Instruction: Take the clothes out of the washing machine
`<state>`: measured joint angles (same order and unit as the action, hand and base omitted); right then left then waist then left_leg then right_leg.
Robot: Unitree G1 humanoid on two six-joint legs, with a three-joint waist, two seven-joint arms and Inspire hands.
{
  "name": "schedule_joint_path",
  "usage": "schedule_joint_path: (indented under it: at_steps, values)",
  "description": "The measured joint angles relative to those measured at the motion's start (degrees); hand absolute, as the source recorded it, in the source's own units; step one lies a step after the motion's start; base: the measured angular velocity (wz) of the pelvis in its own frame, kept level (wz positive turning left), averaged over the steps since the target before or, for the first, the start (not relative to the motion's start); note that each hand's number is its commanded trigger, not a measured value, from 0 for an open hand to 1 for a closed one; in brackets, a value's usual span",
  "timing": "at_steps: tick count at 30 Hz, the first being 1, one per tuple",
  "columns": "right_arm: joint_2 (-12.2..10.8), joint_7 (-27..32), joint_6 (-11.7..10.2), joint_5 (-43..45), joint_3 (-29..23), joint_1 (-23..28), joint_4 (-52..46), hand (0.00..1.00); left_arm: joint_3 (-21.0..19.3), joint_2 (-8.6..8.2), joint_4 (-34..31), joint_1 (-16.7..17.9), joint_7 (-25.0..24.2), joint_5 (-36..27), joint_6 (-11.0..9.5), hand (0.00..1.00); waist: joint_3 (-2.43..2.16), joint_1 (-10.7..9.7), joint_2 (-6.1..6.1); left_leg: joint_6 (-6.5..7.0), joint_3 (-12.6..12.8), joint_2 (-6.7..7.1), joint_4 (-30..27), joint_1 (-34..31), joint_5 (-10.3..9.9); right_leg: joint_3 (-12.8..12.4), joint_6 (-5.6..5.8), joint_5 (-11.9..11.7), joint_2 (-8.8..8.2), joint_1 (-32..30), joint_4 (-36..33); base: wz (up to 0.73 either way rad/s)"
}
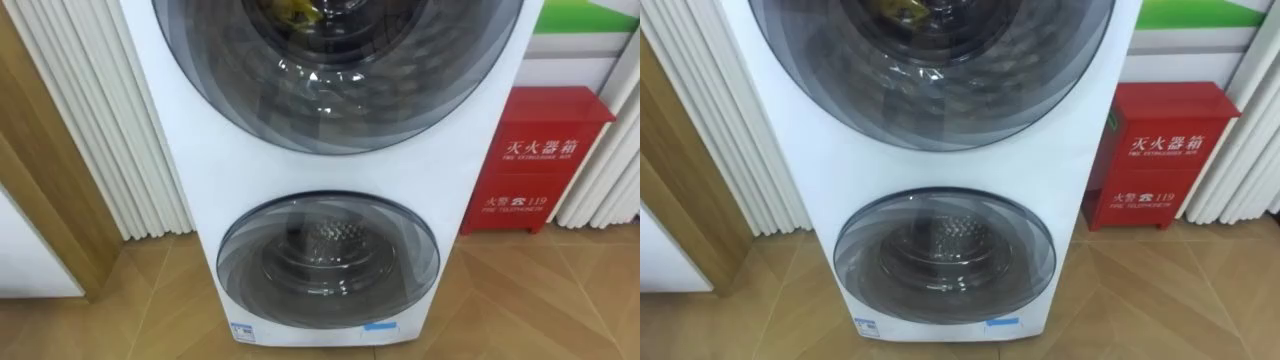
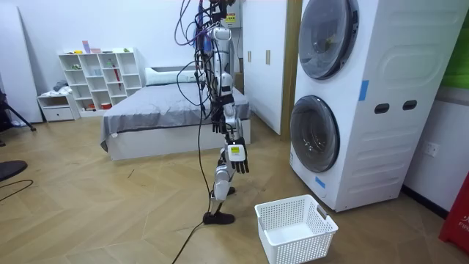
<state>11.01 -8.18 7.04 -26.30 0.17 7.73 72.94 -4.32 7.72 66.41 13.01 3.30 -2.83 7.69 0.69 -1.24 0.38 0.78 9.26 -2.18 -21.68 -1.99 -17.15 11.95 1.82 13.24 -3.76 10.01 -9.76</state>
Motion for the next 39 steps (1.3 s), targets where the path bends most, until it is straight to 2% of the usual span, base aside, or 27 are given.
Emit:
schedule_joint_path:
  at_steps: [3,5,7,11,19,23,25,27,28,29,30,32,34,37,39]
  values:
    - [0.0,0.1,-0.1,1.4,-0.5,-0.1,-0.1,0.00,0.0,0.00,-0.1,0.0,0.0,0.3,0.0,0.00,0.12,0.0,-0.28,-0.04,0.1,0.01,0.1,0.5,0.0,-0.3,0.00,0.0,-0.03,0.1,-0.1,-0.06]
    - [0.0,0.4,-0.1,2.1,-0.4,-0.4,-0.1,0.00,-0.1,0.01,-0.4,0.0,0.2,0.9,0.0,0.00,-0.08,0.0,-0.68,-0.04,0.1,0.06,0.1,0.7,0.0,-0.4,0.00,0.0,-0.06,0.3,0.0,0.00]
    - [0.0,0.7,-0.1,2.1,-0.4,-0.4,0.0,0.00,-0.1,0.03,-0.6,-0.2,0.6,1.2,0.0,0.00,0.07,0.0,-0.81,-0.04,0.0,0.16,0.2,1.5,0.0,-0.3,0.00,0.0,-0.11,1.0,0.0,0.00]
    - [0.0,1.0,0.0,2.1,-0.1,-1.1,0.1,0.00,0.0,0.11,-0.5,-0.2,1.6,1.0,-0.3,0.00,0.06,0.2,-0.88,-0.03,0.0,0.29,0.6,2.2,0.0,-0.3,0.00,0.0,-0.21,1.5,0.0,0.00]
    - [0.0,0.8,0.8,3.7,-0.2,-2.4,-1.1,0.00,0.0,0.82,-0.2,-0.5,-0.4,0.6,-0.3,0.00,0.07,0.2,-1.38,-0.02,-0.1,0.25,0.5,1.3,0.0,0.6,0.01,0.0,-0.22,1.1,0.0,0.02]
    - [0.5,2.1,2.4,4.9,-4.0,-4.2,-10.8,0.00,-1.8,0.98,-0.2,-0.9,-0.7,0.9,-0.6,0.00,0.17,0.0,-2.15,0.08,-0.1,0.28,0.1,1.3,0.2,0.7,0.02,0.0,-0.26,1.2,-0.1,0.00]
    - [1.0,3.3,2.4,4.5,-5.1,-5.7,-17.7,0.00,-2.4,1.41,-0.3,-1.4,-1.2,1.3,-0.6,0.00,0.19,0.0,-2.68,0.10,-0.1,0.28,-0.1,1.1,0.2,0.7,0.03,0.0,-0.26,1.1,-0.1,0.00]
    - [1.6,4.0,2.2,5.4,-6.6,-8.6,-22.0,0.00,-2.4,1.98,-0.2,-1.5,-1.2,2.6,-0.7,0.00,-0.03,0.0,-2.78,0.15,-0.1,0.32,-0.1,1.0,0.2,0.7,0.05,0.0,-0.25,1.0,-0.1,0.00]
    - [2.3,4.9,2.2,6.0,-7.1,-9.8,-25.7,0.00,-2.8,2.13,-0.4,-1.5,-1.1,2.5,-0.6,0.00,-0.06,0.2,-3.46,0.22,-0.1,0.40,0.1,1.1,0.3,0.5,0.14,-0.1,-0.28,1.0,-0.1,0.00]
    - [2.8,6.0,2.4,6.3,-7.3,-9.9,-32.2,0.00,-2.8,2.17,-1.2,-1.6,-1.0,2.5,-0.7,0.00,-0.22,0.4,-3.53,0.25,-0.2,0.44,0.2,1.0,0.3,0.6,0.18,-0.1,-0.29,0.9,-0.1,0.00]
    - [3.1,6.3,2.3,6.1,-7.3,-10.1,-35.4,0.00,-2.8,2.22,-1.2,-1.5,-1.0,2.5,-0.6,0.00,-0.21,0.4,-3.60,0.26,-0.2,0.45,0.2,0.9,0.3,0.6,0.23,-0.1,-0.29,0.9,0.0,0.06]
    - [3.5,7.8,2.0,6.7,-7.9,-12.5,-43.1,0.00,-2.9,2.55,-1.3,-1.2,-1.0,3.1,-0.5,0.00,-0.48,0.0,-3.95,0.29,-0.8,0.58,-0.3,0.7,0.4,1.1,0.23,-0.2,-0.29,0.9,-0.1,0.12]
    - [4.1,9.2,1.5,6.6,-8.6,-15.2,-45.6,0.00,-2.8,2.55,-1.3,-1.0,-0.9,3.7,-0.6,0.00,-0.71,0.2,-4.29,0.39,-0.9,0.76,-0.1,0.7,0.4,1.1,0.25,-0.2,-0.43,0.9,-0.1,0.07]
    - [6.1,10.8,1.3,6.4,-8.5,-18.2,-51.0,0.00,-2.8,2.78,-2.2,-0.6,-0.9,4.0,-0.5,0.00,-0.69,0.6,-4.08,0.52,-1.3,0.96,0.2,0.8,0.5,1.2,0.42,-0.3,-0.54,0.9,-0.1,0.04]
    - [7.3,11.4,1.4,6.5,-8.6,-20.2,-51.9,0.00,-3.6,3.01,-2.8,-0.3,-0.8,7.0,-0.1,0.00,-0.82,1.3,-4.11,0.51,-1.8,1.08,0.6,1.1,0.5,1.4,0.43,-0.3,-0.55,0.9,-0.5,0.08]
